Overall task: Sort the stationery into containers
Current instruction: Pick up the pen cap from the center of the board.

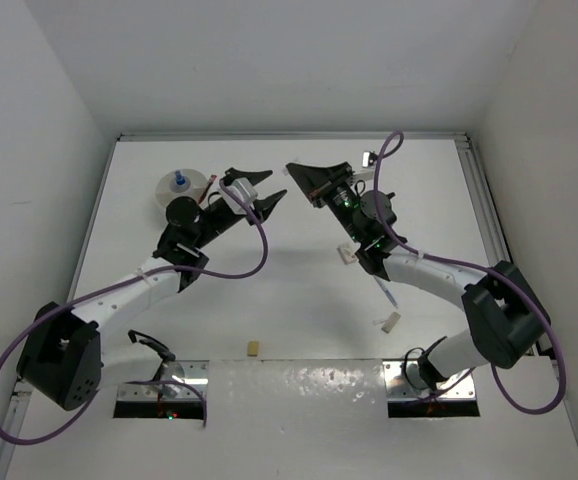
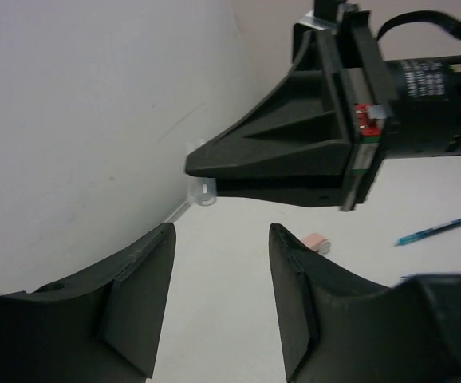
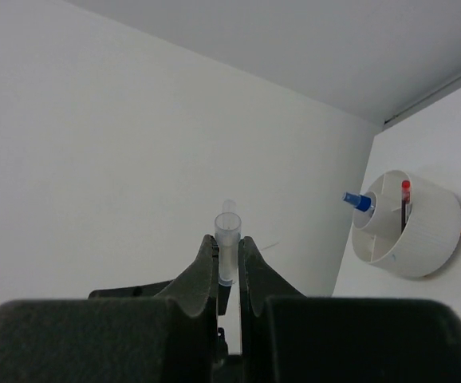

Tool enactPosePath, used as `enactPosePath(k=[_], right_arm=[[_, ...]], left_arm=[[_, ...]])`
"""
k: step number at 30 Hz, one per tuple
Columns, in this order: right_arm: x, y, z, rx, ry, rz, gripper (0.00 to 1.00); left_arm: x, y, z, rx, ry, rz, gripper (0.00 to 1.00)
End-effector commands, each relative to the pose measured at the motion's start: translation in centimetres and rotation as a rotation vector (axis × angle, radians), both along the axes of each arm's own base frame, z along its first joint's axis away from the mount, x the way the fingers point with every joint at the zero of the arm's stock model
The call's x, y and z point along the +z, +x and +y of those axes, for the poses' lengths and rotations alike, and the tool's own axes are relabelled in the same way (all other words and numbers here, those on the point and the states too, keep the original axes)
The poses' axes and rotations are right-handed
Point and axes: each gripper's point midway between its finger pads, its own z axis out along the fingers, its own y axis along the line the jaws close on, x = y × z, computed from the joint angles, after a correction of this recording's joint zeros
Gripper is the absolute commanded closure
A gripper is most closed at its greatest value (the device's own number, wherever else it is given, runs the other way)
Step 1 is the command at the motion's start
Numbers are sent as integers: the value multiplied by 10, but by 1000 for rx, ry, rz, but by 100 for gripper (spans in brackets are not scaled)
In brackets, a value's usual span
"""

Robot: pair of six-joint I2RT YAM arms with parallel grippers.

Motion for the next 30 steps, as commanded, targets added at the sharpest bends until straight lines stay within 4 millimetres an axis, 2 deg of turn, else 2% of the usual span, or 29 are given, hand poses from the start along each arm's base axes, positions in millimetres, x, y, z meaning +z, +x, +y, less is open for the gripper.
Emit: enactPosePath(k=[1,5,15,19,22,25,30], right_arm=[[12,-6,-1,12,49,-34,100],[10,-7,1,29,49,-32,100],[8,-6,4,41,64,-25,100],[7,-4,3,41,68,-18,100],[4,-4,2,40,69,-6,100],[3,-3,3,44,76,-4,100],[4,-2,4,54,89,1,100]], left_arm=[[27,12,9,104,-24,-131,53],[28,17,10,126,-6,-158,60],[24,13,-11,40,25,-186,61],[28,12,-14,30,14,-202,61],[35,15,-11,57,-5,-220,66],[39,15,-12,50,-7,-234,67],[34,16,-16,40,1,-223,73]])
